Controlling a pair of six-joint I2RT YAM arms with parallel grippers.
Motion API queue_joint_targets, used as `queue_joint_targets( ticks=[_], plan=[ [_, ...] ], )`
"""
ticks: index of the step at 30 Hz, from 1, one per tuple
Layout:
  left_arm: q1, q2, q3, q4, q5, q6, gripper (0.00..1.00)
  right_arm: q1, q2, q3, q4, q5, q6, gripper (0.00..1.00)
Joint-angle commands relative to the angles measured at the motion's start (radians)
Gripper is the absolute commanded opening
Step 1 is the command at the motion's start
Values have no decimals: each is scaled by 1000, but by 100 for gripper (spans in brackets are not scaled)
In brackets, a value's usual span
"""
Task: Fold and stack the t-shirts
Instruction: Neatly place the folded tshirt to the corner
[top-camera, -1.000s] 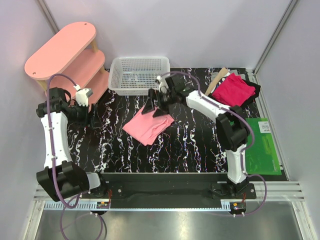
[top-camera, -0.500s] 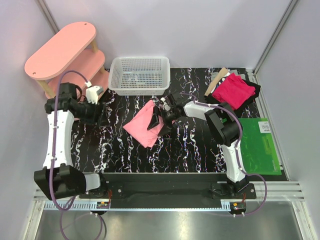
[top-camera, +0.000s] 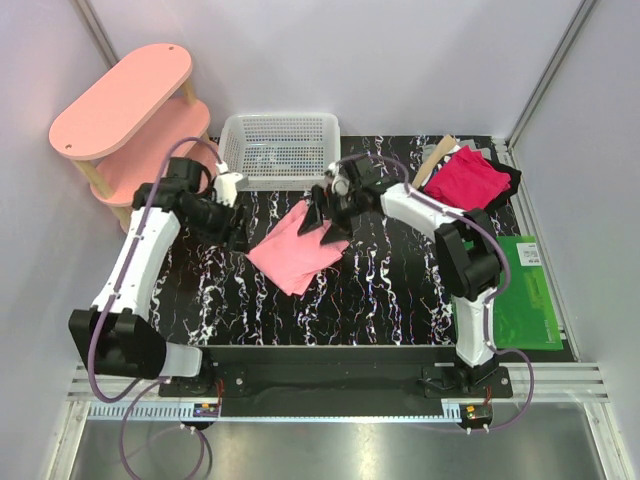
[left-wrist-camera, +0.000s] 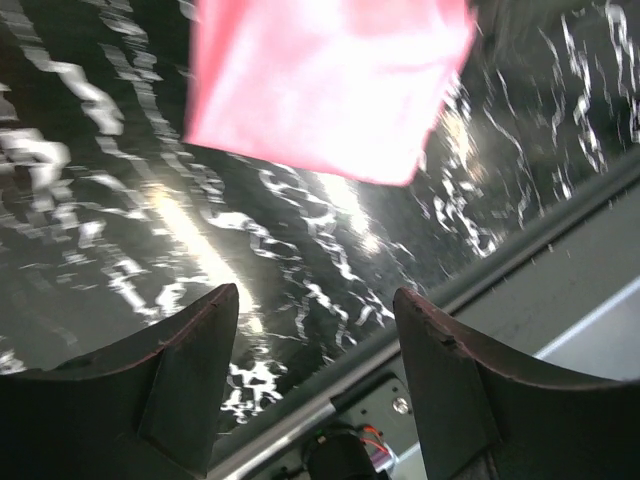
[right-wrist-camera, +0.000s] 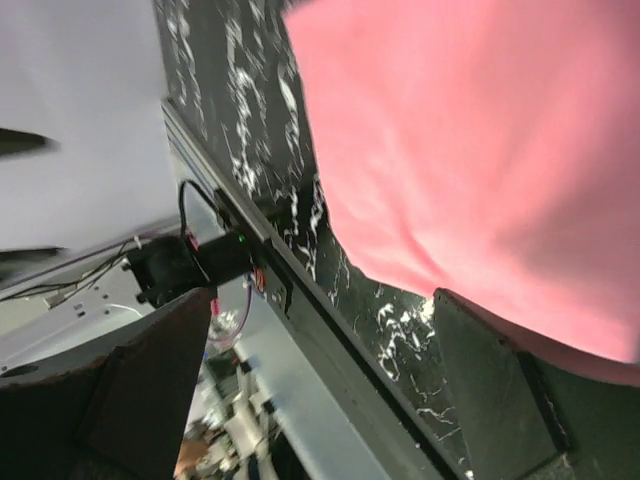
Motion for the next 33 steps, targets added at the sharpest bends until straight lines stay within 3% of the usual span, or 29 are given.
queue_joint_targets(
  ticks=[1, 11, 23, 27, 33],
  plan=[
    [-89, 54, 0, 47, -51, -72, 67, -128, -47, 111, -81, 101, -97, 100],
    [-325, 261, 61, 83, -177, -119, 67, -291, 222, 221, -81, 95, -104, 100],
    [-385, 586, 250, 115, -277, -96, 65, -280, 337, 219, -56, 1, -95, 100],
    [-428, 593, 181, 184, -318, -90, 64, -245, 332, 174, -33, -27, -86, 100],
    [-456, 447, -45, 307, -317, -64, 64, -168, 325, 149, -9, -47, -80, 100]
  ],
)
